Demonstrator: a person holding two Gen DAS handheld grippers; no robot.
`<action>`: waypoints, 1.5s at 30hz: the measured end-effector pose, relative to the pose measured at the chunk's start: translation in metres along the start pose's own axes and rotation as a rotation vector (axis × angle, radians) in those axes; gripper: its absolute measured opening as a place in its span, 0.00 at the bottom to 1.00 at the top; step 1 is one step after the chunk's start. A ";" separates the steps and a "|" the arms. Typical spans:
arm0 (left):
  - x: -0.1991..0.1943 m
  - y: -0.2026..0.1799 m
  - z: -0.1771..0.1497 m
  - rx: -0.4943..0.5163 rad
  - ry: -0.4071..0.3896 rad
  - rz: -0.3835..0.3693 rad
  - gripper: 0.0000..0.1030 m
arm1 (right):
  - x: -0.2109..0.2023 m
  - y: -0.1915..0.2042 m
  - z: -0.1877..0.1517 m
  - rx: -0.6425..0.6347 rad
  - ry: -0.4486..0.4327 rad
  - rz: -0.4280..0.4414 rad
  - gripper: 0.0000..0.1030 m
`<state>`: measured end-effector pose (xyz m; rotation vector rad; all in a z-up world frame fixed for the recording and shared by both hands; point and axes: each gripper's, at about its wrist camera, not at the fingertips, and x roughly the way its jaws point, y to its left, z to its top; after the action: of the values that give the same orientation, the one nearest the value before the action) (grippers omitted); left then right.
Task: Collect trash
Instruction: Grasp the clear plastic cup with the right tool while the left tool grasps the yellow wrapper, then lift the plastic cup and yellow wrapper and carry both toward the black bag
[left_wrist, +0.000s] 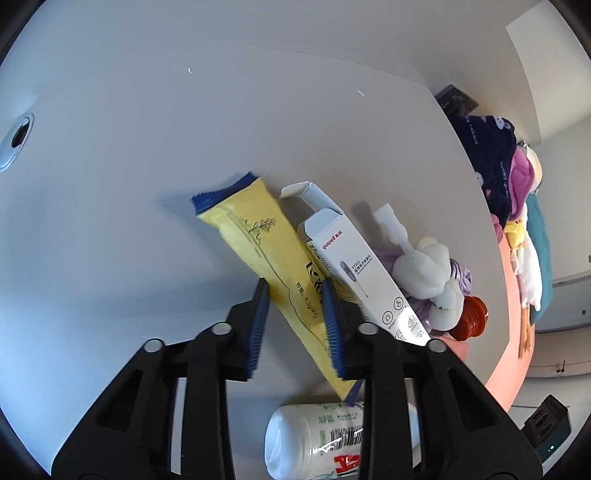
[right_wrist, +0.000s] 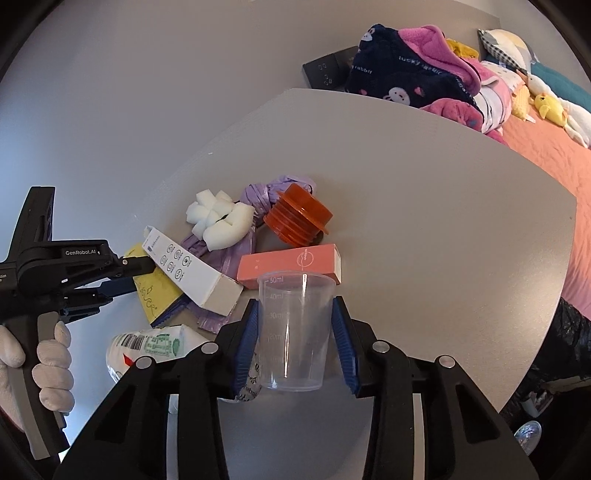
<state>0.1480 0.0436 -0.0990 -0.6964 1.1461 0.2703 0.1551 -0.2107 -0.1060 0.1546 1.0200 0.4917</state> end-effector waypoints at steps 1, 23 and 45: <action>0.000 0.001 0.000 -0.001 -0.002 -0.012 0.22 | -0.001 -0.001 -0.001 0.002 0.001 0.001 0.40; -0.080 -0.001 -0.025 0.146 -0.140 -0.187 0.11 | -0.092 0.012 0.001 0.003 -0.178 0.042 0.40; -0.111 -0.100 -0.091 0.513 -0.119 -0.398 0.11 | -0.201 -0.025 -0.043 0.107 -0.362 -0.051 0.40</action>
<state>0.0889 -0.0738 0.0160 -0.4293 0.8871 -0.3090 0.0409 -0.3296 0.0191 0.3005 0.6934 0.3465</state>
